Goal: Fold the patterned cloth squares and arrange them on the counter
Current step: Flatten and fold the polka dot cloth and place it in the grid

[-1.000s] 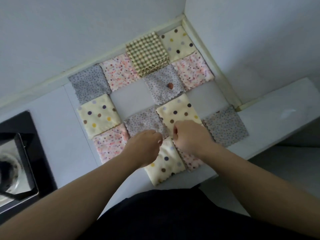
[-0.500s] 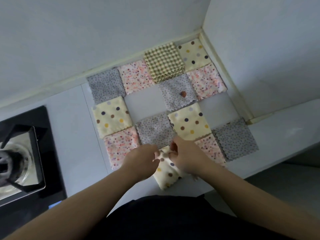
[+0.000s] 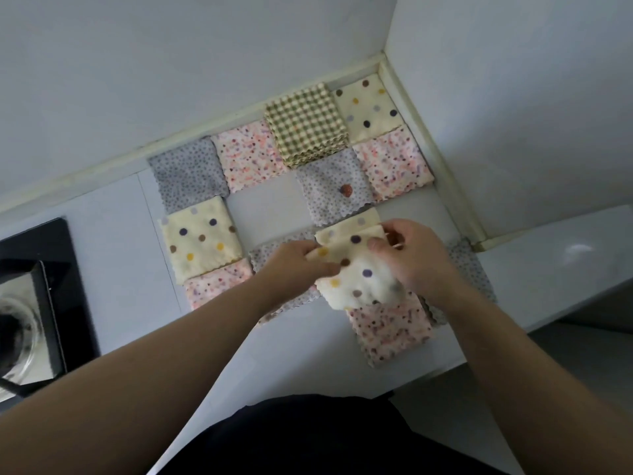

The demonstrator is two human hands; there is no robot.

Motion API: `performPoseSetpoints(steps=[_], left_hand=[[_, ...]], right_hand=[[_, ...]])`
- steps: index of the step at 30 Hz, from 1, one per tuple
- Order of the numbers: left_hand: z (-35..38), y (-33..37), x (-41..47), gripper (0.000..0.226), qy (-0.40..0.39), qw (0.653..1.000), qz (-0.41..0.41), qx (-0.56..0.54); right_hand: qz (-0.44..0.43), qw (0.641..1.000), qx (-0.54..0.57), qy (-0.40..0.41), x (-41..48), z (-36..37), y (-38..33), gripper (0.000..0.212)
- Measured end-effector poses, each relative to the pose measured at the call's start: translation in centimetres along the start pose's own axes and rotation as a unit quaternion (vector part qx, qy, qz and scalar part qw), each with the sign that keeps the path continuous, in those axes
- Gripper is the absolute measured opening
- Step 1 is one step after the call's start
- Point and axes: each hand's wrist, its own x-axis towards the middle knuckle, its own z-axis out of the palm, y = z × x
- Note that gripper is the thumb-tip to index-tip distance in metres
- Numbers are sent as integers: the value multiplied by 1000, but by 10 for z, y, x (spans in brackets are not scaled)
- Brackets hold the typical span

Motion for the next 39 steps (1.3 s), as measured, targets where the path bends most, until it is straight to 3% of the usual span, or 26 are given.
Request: performPoseSetpoints(steps=[4,10,19,24,28,34,39], left_hand=[[17,15,19,19,43,993,-52,-92],[26,14,40,13,123,991,-59,-1],[25,17,39,29,149,977,-24,152],[28,16,36,43,162,902,103,388],[28,13,41,37,146,879,144,431],[25,11,41,42,167,899,168,370],[17,11,24,67,218,963,92,127]], right_hand=[[20,999,-6,41,22,-5,11,28],[35,998,-31,41,46,2,19,29],[-2,995,-95,39,64,10,20,27],[38,985,-164,38,66,10,20,42],[57,986,-160,-3,64,11,13,42],[69,996,-44,-42,44,-3,-8,25],[-16,999,-44,-7,10,-8,-34,28]])
